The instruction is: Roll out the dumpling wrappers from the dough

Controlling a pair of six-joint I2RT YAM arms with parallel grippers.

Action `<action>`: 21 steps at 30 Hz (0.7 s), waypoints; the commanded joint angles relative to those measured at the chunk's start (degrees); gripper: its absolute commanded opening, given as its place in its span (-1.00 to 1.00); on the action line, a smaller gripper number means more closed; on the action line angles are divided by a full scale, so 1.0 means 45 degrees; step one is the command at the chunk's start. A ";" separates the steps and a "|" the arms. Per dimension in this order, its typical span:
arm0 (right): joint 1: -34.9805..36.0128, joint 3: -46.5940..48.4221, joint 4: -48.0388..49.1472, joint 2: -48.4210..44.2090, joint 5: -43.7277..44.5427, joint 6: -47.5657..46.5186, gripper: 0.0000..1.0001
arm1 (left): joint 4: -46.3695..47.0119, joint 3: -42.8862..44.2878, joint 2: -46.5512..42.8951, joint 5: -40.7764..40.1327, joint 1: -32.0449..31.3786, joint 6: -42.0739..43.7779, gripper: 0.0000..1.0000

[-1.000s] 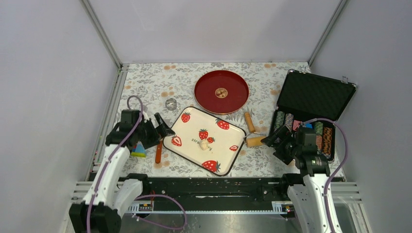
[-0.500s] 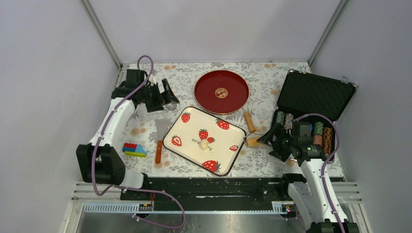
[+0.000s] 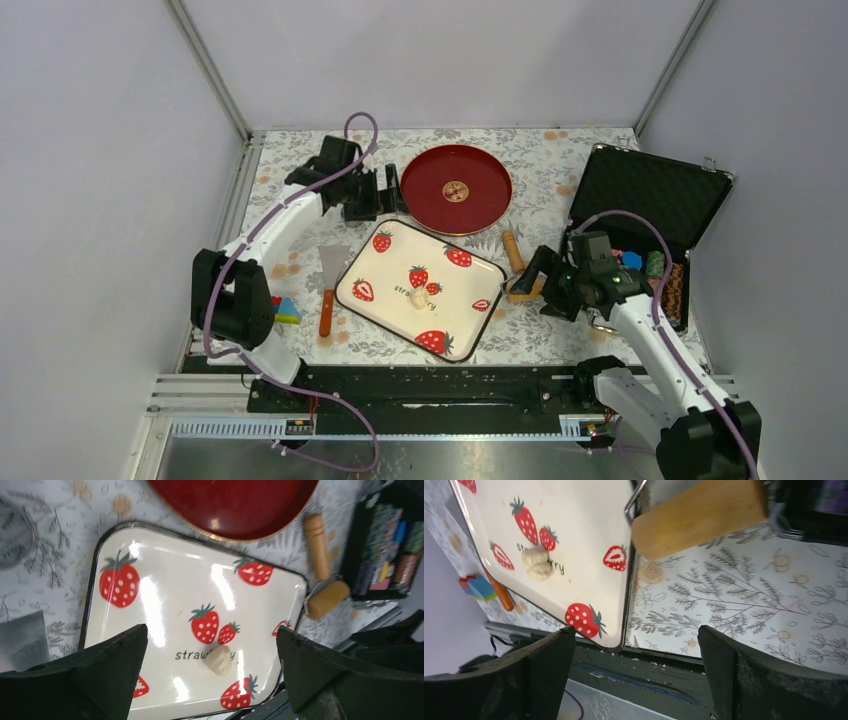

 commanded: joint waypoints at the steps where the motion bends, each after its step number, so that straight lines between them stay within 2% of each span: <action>1: 0.1725 0.1045 0.0363 0.0933 0.1090 0.0223 0.99 | 0.2113 -0.2101 -0.1359 -0.1863 -0.0384 -0.0010 0.97; 6: 0.2919 0.1279 0.0833 0.2135 0.1460 0.0690 0.99 | 0.3451 -0.3523 -0.3323 -0.2422 -0.0578 -0.0140 0.98; 10: 0.3608 0.1706 0.0948 0.2957 0.1880 0.1031 0.95 | 0.4790 -0.4359 -0.3949 -0.2267 -0.0588 -0.0600 0.98; 21: 0.4960 0.2986 0.0558 0.6219 0.2500 0.1374 0.90 | 0.5129 -0.4431 -0.4658 -0.1910 -0.0566 -0.0457 0.98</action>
